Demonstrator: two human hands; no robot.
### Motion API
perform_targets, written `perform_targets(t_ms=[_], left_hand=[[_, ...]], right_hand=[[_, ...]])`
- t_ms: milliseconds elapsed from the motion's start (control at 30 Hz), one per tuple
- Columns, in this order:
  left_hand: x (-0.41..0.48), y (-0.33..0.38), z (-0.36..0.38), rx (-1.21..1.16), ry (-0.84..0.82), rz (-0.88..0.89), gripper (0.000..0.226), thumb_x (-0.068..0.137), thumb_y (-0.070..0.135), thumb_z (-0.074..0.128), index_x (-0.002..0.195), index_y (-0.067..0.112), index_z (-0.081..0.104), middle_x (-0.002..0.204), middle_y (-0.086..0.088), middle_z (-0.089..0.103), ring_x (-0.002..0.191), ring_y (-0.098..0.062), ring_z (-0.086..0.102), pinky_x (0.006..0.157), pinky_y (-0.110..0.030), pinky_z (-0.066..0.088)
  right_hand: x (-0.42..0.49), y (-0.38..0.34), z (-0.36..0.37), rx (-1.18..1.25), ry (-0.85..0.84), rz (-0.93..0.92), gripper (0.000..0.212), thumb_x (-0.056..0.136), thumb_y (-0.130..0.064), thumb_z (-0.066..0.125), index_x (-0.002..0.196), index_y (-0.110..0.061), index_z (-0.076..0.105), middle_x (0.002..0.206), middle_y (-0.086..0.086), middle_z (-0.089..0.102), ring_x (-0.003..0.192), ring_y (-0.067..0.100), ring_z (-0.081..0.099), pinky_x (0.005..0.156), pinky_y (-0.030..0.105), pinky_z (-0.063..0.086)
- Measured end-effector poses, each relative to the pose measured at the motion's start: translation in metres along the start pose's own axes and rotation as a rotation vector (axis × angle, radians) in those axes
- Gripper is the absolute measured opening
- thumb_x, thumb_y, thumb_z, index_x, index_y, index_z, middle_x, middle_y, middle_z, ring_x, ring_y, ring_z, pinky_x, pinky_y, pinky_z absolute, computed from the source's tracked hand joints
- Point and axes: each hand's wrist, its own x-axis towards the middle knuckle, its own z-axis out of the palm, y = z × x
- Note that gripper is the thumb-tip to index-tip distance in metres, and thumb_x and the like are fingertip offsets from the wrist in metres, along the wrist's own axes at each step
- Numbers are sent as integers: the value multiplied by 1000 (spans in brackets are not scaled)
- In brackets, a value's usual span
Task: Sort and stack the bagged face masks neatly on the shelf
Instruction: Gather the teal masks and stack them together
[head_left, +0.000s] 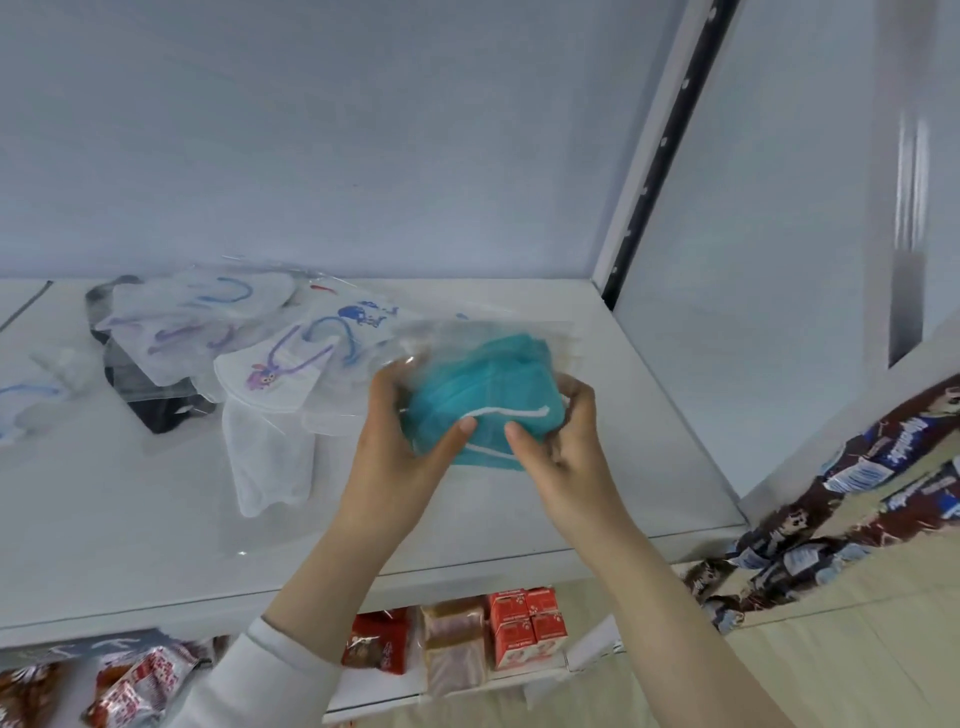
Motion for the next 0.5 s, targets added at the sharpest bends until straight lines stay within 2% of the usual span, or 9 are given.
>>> perform_targets(t_ms=[100, 167, 300, 367, 500], left_hand=[[-7, -6, 9, -39, -50, -79, 53, 85, 13, 67, 126, 19, 34, 115, 11, 52, 99, 13, 55, 85, -12, 48], [-10, -5, 12, -76, -45, -92, 50, 87, 12, 61, 126, 22, 32, 116, 14, 50, 99, 15, 54, 81, -10, 48], [-13, -5, 10, -120, -50, -108, 29, 85, 24, 58, 109, 27, 41, 108, 8, 54, 98, 0, 59, 81, -17, 49], [-16, -5, 7, -90, -53, -120, 27, 78, 32, 59, 100, 26, 45, 99, 3, 57, 91, -7, 60, 75, -20, 50], [-22, 12, -8, -40, 21, -69, 23, 78, 29, 64, 91, 21, 46, 84, 3, 56, 73, -4, 58, 63, -15, 47]], right_hand=[[-3, 11, -2, 2, -24, 22, 40, 92, -6, 53, 112, -33, 33, 121, -6, 51, 108, -2, 56, 84, 16, 48], [-3, 12, -2, 3, -24, 19, 36, 92, -8, 53, 111, -32, 34, 118, -7, 52, 106, -4, 56, 85, 17, 48], [-7, 15, -3, 18, 12, 4, 34, 91, -9, 55, 111, -30, 37, 116, -4, 55, 105, 2, 59, 84, 19, 50], [-11, 14, -2, 23, 34, 15, 33, 90, -10, 56, 110, -30, 39, 115, -4, 57, 104, 4, 60, 80, 17, 50], [-15, -9, 4, 47, -2, -7, 32, 82, -23, 59, 109, -29, 43, 112, -6, 61, 100, -2, 61, 75, 14, 51]])
